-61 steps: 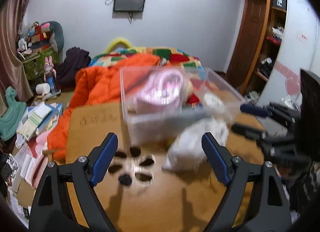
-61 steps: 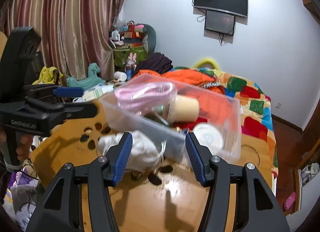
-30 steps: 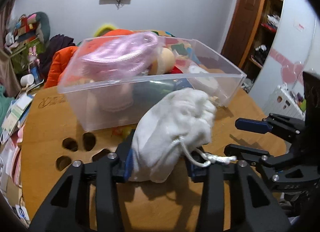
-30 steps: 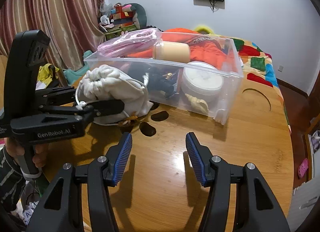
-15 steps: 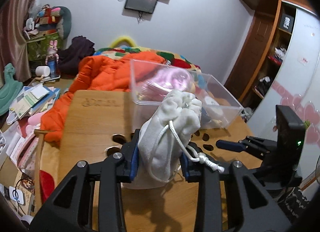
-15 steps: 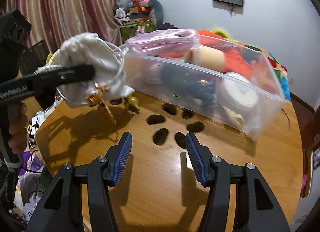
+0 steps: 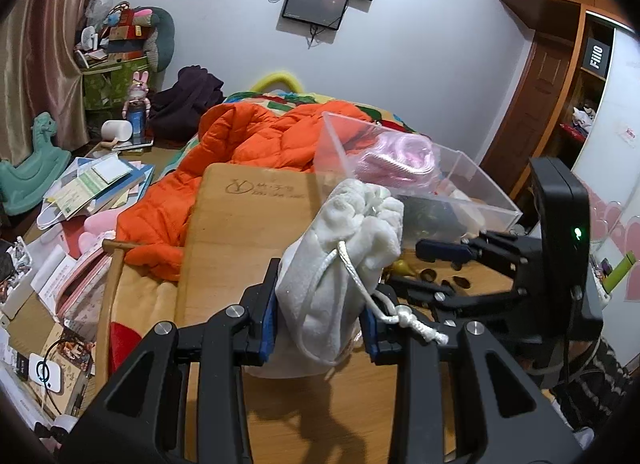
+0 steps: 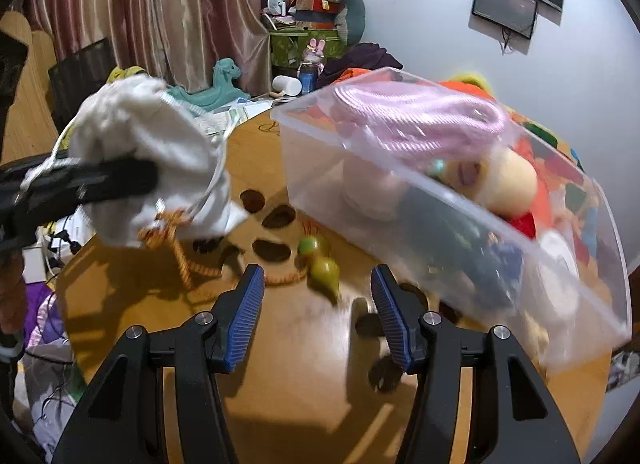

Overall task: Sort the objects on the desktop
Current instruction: 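Lift the white pouch with the left gripper while the right grasps the green-yellow gourd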

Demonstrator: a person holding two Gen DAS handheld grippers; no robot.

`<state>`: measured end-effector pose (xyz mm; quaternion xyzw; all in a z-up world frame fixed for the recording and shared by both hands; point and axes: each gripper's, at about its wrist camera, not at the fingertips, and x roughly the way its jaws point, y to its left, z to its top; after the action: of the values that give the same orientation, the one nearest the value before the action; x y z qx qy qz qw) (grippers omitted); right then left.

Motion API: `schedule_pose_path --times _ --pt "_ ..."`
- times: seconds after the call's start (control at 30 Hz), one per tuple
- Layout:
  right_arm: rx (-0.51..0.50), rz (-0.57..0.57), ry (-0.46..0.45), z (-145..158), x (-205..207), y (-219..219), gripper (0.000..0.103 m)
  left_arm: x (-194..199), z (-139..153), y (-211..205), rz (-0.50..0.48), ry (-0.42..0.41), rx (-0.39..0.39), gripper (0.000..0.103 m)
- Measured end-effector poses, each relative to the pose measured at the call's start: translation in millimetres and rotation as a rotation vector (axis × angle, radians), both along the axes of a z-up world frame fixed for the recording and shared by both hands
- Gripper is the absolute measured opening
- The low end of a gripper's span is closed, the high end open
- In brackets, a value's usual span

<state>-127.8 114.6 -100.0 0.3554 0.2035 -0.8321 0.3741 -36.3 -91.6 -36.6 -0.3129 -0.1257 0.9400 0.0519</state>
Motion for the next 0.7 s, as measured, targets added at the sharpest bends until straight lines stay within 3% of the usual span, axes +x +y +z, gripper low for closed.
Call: schedule_pose_path --times 0.1,0.17,0.27,0.43,0.7 --pt "0.020 0.001 -0.009 -4 -7 -6 0.043 -1 -3 0 0.001 -0.006 0.000 0.033" --pt "0.032 0.002 -0.024 -7 -9 -9 0.026 -3 -5 1 -0.001 -0.010 -0.001 0.034" --pt "0.027 0.002 -0.018 -8 -8 -8 0.015 -6 -7 3 -0.003 -0.015 -0.009 0.034" --pt "0.037 0.009 0.026 -5 4 -3 0.015 -7 -4 11 -0.014 -0.010 -0.017 0.033" --pt "-0.044 -0.009 0.063 21 12 17 0.015 -6 16 25 -0.028 0.036 -0.032 0.033"
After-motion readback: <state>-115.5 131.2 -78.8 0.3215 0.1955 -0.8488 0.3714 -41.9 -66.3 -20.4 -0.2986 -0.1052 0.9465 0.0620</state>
